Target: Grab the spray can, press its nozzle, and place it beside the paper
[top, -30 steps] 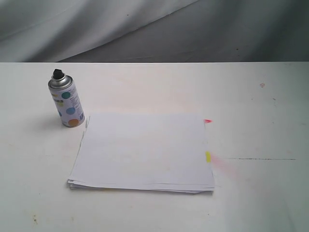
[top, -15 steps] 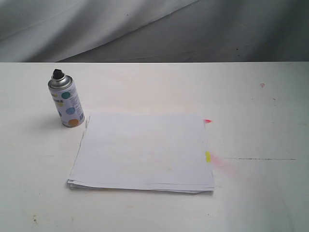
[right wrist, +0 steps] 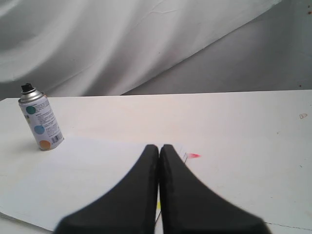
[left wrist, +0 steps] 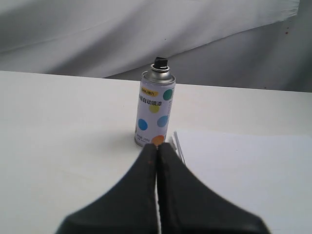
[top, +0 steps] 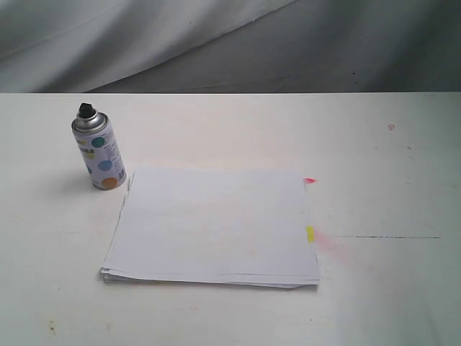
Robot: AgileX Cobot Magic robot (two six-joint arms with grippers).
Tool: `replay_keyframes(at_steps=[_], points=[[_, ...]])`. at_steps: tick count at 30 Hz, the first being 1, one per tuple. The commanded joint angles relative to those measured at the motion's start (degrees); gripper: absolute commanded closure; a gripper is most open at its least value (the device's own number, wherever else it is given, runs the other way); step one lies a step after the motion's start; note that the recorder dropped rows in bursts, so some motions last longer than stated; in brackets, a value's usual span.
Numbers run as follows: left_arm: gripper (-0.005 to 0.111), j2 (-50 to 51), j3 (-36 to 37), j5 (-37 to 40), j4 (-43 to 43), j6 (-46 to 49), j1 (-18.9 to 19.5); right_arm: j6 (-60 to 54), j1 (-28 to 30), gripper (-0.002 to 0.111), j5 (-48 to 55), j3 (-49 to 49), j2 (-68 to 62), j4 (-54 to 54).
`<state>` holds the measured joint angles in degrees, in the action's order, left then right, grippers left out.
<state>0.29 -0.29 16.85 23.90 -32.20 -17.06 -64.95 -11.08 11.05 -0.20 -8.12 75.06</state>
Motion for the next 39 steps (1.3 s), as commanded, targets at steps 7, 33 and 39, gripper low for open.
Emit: replay_keyframes(at_steps=[7,33,39], points=[[0.107,-0.29,0.29,-0.08,0.57,-0.31,0.16,-0.15,0.28,0.108,-0.37,0.2,0.28,0.32],[0.107,-0.29,0.29,-0.08,0.57,-0.31,0.16,-0.79,0.28,0.108,-12.83,0.2,0.28,-4.82],[0.107,-0.29,0.29,-0.08,0.57,-0.31,0.16,-0.55,0.28,0.108,-13.47,0.2,0.28,-4.66]])
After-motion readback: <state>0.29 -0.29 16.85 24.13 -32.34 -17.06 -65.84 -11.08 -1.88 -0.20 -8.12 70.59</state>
